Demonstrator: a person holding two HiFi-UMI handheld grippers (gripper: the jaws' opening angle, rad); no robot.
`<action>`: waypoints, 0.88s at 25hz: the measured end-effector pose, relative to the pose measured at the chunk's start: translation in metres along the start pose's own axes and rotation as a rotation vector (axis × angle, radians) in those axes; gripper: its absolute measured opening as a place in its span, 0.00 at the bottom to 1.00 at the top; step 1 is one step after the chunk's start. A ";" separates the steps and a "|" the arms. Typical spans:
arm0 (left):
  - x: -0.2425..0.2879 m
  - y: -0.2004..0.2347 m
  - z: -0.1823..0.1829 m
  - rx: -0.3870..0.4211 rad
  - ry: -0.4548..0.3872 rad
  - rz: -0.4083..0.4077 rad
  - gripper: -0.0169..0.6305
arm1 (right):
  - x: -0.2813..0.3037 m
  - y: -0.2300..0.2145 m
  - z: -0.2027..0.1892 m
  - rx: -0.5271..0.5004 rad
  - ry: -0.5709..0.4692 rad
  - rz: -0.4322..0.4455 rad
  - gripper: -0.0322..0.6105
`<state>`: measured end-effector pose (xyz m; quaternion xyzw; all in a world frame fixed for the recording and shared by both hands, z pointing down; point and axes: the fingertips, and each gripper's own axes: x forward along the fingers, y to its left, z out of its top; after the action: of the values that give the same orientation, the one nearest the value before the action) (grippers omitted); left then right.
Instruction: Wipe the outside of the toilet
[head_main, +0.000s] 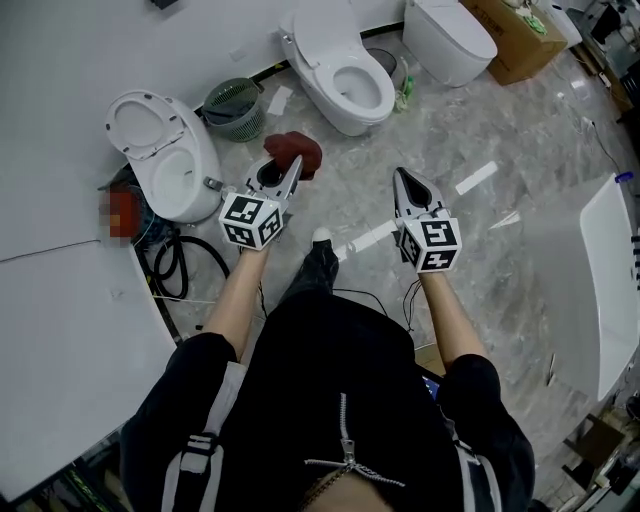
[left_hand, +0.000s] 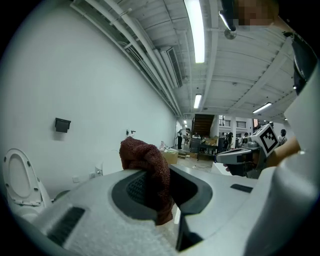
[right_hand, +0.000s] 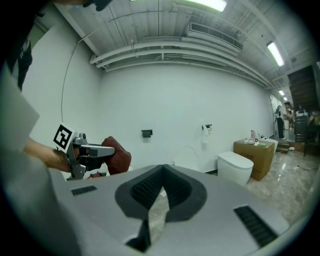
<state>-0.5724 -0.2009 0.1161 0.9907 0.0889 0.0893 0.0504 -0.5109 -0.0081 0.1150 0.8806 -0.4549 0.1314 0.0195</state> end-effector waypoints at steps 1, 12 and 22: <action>0.009 0.010 0.000 -0.002 0.007 0.000 0.13 | 0.013 -0.004 0.002 0.007 0.003 -0.002 0.06; 0.118 0.138 -0.010 -0.055 0.081 -0.006 0.13 | 0.163 -0.048 0.023 0.034 0.066 -0.018 0.05; 0.206 0.209 -0.030 -0.040 0.124 -0.015 0.13 | 0.247 -0.095 0.023 0.067 0.066 -0.041 0.05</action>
<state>-0.3436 -0.3647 0.2039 0.9814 0.0974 0.1519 0.0650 -0.2934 -0.1530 0.1621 0.8852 -0.4310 0.1749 0.0076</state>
